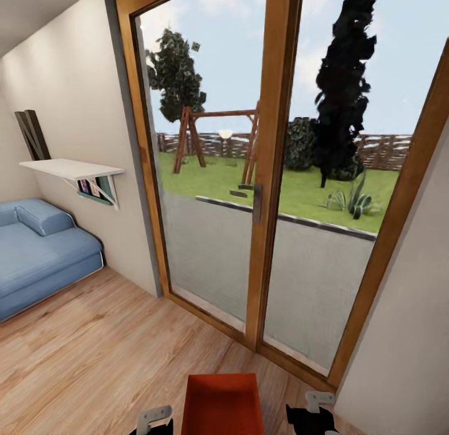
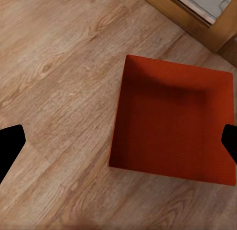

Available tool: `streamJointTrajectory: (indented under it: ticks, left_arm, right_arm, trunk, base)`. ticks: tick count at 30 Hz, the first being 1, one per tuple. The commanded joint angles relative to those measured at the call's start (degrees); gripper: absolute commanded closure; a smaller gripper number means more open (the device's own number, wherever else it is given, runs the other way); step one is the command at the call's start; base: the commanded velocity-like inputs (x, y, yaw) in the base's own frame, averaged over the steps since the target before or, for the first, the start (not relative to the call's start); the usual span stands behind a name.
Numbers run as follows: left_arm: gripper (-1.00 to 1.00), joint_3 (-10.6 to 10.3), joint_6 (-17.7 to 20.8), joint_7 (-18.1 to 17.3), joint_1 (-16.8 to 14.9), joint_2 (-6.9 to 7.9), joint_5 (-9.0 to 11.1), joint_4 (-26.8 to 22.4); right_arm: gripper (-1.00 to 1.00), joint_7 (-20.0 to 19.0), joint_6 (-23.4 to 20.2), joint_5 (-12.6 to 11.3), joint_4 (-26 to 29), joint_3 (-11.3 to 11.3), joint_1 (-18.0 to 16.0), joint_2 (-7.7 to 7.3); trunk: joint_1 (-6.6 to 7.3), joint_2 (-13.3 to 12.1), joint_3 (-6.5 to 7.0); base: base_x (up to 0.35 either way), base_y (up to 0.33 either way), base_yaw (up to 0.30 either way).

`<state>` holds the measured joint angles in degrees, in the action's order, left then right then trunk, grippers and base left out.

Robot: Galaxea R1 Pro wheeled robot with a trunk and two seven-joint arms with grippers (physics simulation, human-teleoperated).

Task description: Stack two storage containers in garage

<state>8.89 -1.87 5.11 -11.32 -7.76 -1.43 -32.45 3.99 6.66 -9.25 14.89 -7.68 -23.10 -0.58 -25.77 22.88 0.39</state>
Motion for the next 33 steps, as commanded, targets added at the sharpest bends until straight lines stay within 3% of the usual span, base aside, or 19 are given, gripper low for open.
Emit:
streamJointTrajectory:
  ticks: [1,26,33]
  left_arm:
    - [-1.00,0.25,-0.20,0.00,-0.02,-0.06,-0.15,0.04]
    - [-1.00,0.25,-0.24,-0.01,-0.02,-0.06,-0.15,0.03]
    - [-1.00,0.25,-0.22,0.08,-0.02,-0.06,-0.15,0.04]
  right_arm:
    - [-1.00,0.22,0.19,-0.59,-0.04,-0.50,-0.02,-0.04]
    - [-1.00,0.14,0.19,-0.50,-0.04,-0.50,-0.02,-0.04]
    - [-1.00,0.14,0.19,-0.50,-0.04,-0.50,-0.02,-0.04]
  trunk:
    - [-0.02,0.04,-0.02]
    - [-0.02,0.04,-0.02]
    - [-0.02,0.04,-0.02]
  base:
    - [-0.017,-0.002,0.000]
    - [-0.001,0.000,0.000]
    - [0.155,0.000,0.000]
